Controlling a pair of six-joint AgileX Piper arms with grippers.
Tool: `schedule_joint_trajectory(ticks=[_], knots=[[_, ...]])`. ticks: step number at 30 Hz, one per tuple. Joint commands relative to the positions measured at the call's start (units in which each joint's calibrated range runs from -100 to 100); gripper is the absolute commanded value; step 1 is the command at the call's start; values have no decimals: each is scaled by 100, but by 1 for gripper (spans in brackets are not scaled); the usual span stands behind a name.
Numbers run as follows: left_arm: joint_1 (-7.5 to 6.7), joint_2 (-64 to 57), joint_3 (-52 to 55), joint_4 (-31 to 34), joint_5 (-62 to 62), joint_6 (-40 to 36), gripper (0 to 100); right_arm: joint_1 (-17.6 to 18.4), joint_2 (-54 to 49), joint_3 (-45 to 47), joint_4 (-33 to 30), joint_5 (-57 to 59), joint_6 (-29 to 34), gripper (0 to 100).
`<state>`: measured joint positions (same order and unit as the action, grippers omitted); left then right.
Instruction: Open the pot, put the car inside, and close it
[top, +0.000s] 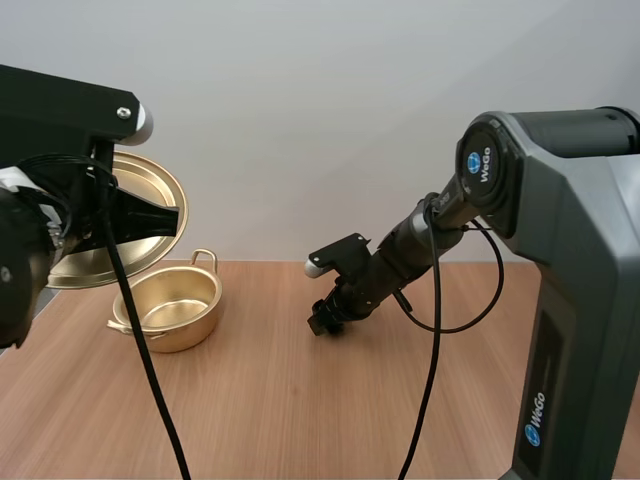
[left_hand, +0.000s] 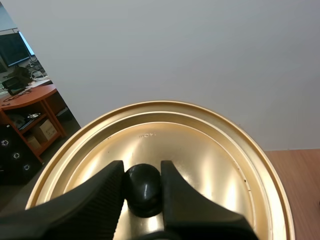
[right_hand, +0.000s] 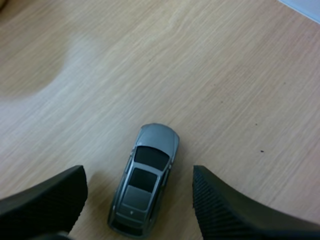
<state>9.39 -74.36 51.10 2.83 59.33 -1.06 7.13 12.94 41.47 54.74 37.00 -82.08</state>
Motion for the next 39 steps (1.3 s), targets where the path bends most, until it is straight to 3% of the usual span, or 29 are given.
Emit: schedule_joint_trajectory(ticks=[1, 3, 4, 6, 8, 18, 25, 30, 34, 39], knots=[[0, -5, 0, 1, -33, 4, 0, 4, 60, 14, -31, 59, 12, 100], [0, -5, 0, -11, -30, 4, 0, 4, 60, 14, -97, 112, 12, 97], [0, -5, 0, -39, -30, 4, 0, 4, 60, 14, -97, 132, 12, 69], [0, -5, 0, -89, -30, 12, 0, 4, 60, 14, -97, 234, 150, 1], [0, -5, -5, -126, -30, 87, 0, 4, 60, 14, -97, 316, 490, 0], [0, -432, -209, -283, 47, 103, 0, 4, -587, 14, 237, 1212, -253, 0], [0, -1207, -668, -252, 1891, 368, 0, 4, -791, -473, 663, 2884, -443, 0], [0, -1766, -668, 159, 2077, 370, 0, 14, -791, -951, 928, 3807, -434, 0], [0, -1962, -668, 650, 2158, 370, 0, 164, -791, -1169, 929, 3976, -424, 0], [0, -1977, -745, 737, 2318, 324, 0, 575, -791, -1340, 893, 3918, -424, 0]])
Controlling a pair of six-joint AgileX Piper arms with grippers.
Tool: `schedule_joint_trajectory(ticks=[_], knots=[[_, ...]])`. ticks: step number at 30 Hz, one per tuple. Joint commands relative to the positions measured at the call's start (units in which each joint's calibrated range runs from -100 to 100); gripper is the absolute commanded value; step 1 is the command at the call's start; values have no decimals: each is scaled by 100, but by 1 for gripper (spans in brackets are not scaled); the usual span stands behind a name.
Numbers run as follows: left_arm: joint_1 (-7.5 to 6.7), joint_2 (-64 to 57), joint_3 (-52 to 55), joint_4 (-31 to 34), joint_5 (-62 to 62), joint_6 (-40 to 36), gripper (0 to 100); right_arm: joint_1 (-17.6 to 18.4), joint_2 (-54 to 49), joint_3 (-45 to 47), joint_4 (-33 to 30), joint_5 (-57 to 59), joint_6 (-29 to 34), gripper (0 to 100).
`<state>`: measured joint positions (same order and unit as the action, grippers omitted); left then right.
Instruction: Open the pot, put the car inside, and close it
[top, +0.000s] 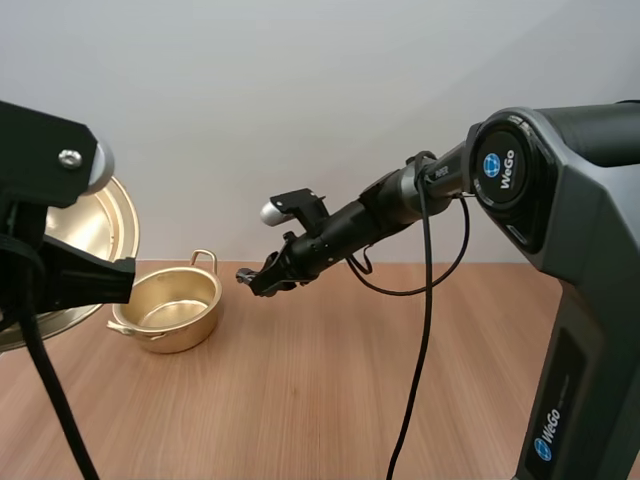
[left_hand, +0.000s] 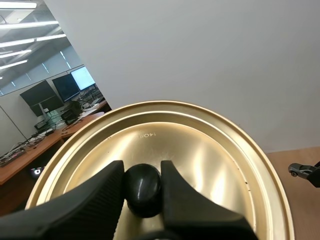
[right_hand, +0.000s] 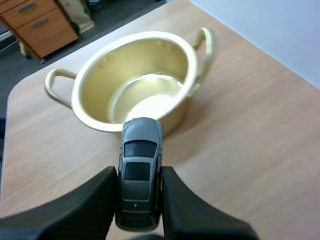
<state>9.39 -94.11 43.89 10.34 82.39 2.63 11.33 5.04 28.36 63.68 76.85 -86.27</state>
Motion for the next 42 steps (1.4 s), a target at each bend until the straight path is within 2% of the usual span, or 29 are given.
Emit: schedule_joint_trajectory(ticks=[1, 7, 11, 15, 21, 35, 42], knots=[[0, -2, -51, -14, 33, -87, 0, 249, 0, -77, -30, -153, -4, 0], [0, -2, -78, -2, 302, -110, 0, 723, 0, -265, -194, -1184, 3, 0], [0, -2, -78, -2, 482, -110, 0, 908, 11, -448, -317, -1547, 16, 0], [0, -2, -78, -23, 498, -110, 0, 938, 161, -774, -330, -1650, 45, 0], [0, -2, -78, -87, 498, -110, 0, 938, 612, -1360, -653, -1543, 413, 0], [0, -2, -78, -142, 498, -110, 0, 980, 1805, -2644, -730, -1000, 683, 0], [0, -2, -78, -129, 498, -110, 0, 1152, 1992, -3089, -953, -830, 814, 0]])
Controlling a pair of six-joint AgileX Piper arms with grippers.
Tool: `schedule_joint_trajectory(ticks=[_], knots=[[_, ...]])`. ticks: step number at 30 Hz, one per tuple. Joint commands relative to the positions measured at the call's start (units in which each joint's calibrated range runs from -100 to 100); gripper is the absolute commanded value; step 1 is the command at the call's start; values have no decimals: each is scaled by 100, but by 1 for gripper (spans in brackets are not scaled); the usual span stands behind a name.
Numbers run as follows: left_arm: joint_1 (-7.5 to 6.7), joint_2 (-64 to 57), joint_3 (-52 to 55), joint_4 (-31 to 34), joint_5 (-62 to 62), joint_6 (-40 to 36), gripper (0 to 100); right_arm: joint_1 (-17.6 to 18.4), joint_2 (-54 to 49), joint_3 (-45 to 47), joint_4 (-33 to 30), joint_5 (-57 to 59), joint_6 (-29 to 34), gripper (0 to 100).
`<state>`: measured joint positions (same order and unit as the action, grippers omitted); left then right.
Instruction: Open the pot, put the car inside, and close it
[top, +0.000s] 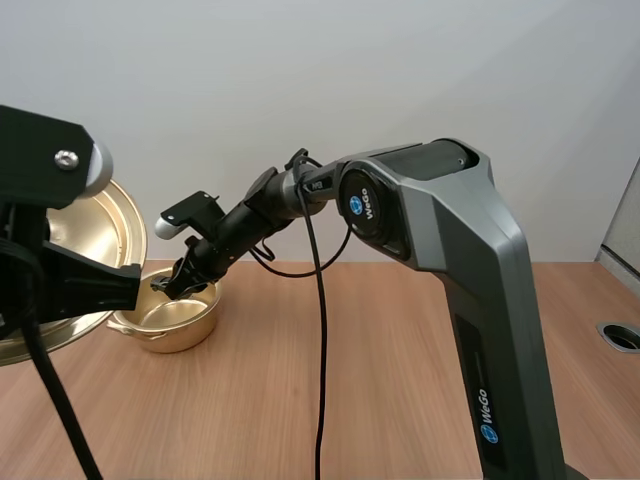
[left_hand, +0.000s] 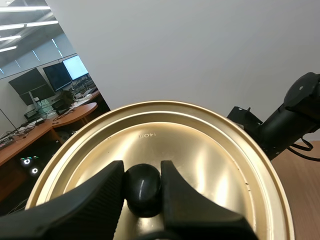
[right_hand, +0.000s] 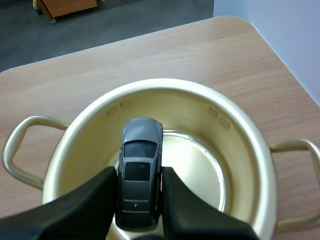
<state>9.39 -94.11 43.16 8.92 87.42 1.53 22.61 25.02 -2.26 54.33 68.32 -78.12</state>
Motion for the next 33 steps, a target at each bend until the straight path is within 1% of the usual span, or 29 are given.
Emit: schedule_joint_trajectory(ticks=[1, 6, 11, 22, 29, 31, 32, 33], knots=[[0, -2, -4, 27, -4, 0, 0, 56, 5, -37, -18, 1, -1, 0], [8, -2, -4, 65, 13, 0, 0, 126, 114, -43, -27, -130, 12, 0], [8, -2, -4, 79, 70, 0, 0, 126, 295, -43, -395, -485, 100, 0], [8, -2, -4, 79, 70, 0, 0, 126, 308, -154, -328, -629, 100, 0], [15, -2, -4, 79, 69, 0, 0, 126, 308, -154, -318, -1468, 526, 0], [23, -2, -4, 79, 69, 0, 0, 126, 308, -154, -357, -1541, 525, 20], [40, -2, -4, 79, 69, 0, 0, 129, 308, -154, -384, -1541, 527, 37], [61, -2, -4, 79, 69, 0, 0, 129, 308, -154, -411, -1541, 536, 58]])
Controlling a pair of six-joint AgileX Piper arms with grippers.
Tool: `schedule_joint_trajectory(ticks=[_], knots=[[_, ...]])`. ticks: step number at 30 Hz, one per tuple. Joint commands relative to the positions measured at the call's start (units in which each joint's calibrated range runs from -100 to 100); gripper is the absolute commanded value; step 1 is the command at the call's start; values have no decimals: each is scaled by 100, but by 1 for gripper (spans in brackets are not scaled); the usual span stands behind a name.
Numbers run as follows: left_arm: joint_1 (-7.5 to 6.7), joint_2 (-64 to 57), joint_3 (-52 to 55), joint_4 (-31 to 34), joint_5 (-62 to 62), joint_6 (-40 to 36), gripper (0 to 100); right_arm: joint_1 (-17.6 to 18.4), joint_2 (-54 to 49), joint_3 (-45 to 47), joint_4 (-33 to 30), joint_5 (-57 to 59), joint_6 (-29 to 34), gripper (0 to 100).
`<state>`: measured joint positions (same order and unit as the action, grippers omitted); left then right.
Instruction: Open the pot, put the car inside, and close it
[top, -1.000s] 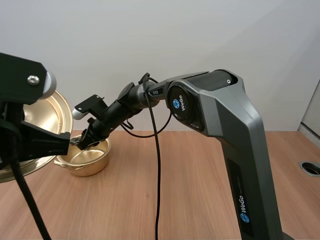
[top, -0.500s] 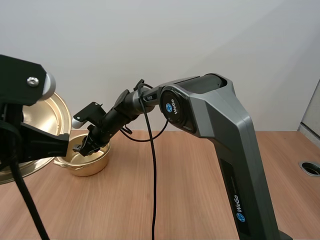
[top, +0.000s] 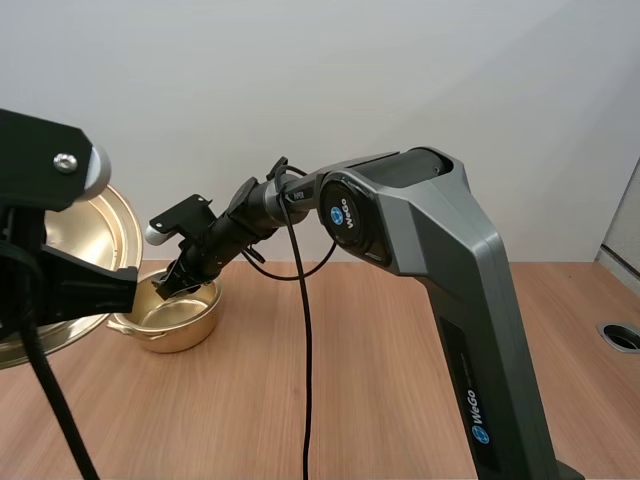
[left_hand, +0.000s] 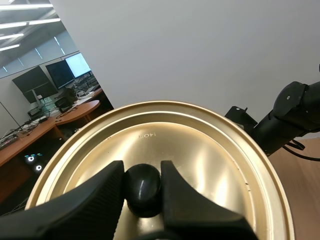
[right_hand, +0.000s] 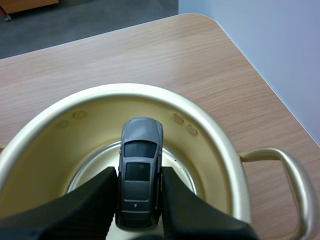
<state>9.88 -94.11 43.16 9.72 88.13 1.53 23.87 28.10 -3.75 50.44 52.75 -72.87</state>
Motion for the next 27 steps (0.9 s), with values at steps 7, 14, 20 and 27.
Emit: schedule_joint_trajectory(ticks=[7, 14, 20, 27], knots=[[39, -2, -4, -57, -2, 0, 0, 3, -1, -5, -19, 407, 11, 100], [39, -2, -4, -57, -2, 0, 0, 3, -188, -5, -19, 292, 11, 100], [39, 20, 305, 181, -486, -9, 0, -143, -878, -5, -113, -210, 316, 100], [39, 35, 2147, 577, -2643, -265, 0, -771, -1790, -5, -920, 306, 1581, 100]])
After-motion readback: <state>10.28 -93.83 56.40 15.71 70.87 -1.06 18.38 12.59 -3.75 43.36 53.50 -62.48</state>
